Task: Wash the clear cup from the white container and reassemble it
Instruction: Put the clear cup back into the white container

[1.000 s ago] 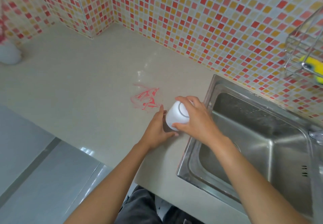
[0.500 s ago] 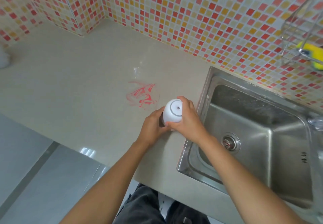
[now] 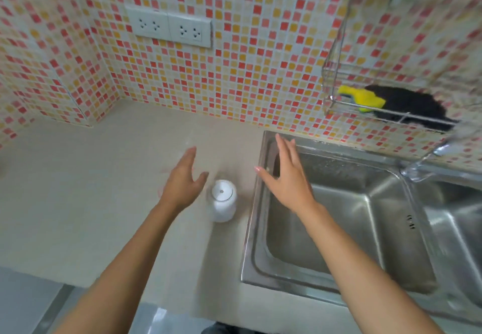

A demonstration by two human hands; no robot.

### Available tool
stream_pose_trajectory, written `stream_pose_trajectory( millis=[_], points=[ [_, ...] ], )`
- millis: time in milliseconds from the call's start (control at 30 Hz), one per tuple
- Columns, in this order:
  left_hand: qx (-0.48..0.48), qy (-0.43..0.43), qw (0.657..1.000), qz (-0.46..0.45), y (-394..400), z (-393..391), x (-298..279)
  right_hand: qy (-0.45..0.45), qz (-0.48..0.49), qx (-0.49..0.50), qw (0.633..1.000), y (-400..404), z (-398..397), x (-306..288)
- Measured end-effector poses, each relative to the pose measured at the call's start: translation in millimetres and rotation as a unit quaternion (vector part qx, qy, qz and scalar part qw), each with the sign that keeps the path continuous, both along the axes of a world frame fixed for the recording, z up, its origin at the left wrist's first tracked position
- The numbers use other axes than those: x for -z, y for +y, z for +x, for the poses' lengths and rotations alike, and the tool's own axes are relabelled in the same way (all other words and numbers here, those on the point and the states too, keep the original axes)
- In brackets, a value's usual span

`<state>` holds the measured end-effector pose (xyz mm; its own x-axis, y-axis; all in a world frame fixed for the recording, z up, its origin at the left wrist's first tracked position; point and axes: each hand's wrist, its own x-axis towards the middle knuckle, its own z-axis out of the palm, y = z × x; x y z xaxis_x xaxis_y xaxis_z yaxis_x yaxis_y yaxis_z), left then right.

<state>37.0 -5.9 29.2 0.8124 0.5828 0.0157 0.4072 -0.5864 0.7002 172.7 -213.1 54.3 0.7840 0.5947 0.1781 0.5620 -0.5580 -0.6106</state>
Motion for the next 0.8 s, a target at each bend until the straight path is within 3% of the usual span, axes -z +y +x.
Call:
stream_pose_trajectory(
  millis=[133,333,433,533,667,800],
  points=[
    [0.073,-0.079,0.989,0.098,-46.8,70.2,-49.4,-0.097,0.018,0.089,0.991,-53.9,56.4,-43.2],
    [0.210,-0.121,0.933,0.266,-148.2,170.4,-95.9,-0.243,0.093,0.217,0.941,-112.5,125.0,-106.9],
    [0.224,-0.073,0.915,0.327,-177.7,213.4,-102.1,-0.201,0.044,0.240,0.949,-127.5,168.9,-123.1],
    [0.179,-0.021,0.908,0.378,-193.4,240.2,-102.8,-0.105,-0.044,0.241,0.964,-135.9,208.4,-128.9],
    [0.144,-0.001,0.913,0.381,-196.5,256.4,-103.5,0.020,-0.198,0.231,0.952,-127.6,244.9,-131.6],
    [0.167,0.002,0.917,0.363,-195.2,257.5,-105.7,0.009,-0.270,0.259,0.927,-109.1,253.8,-126.6]
  ],
)
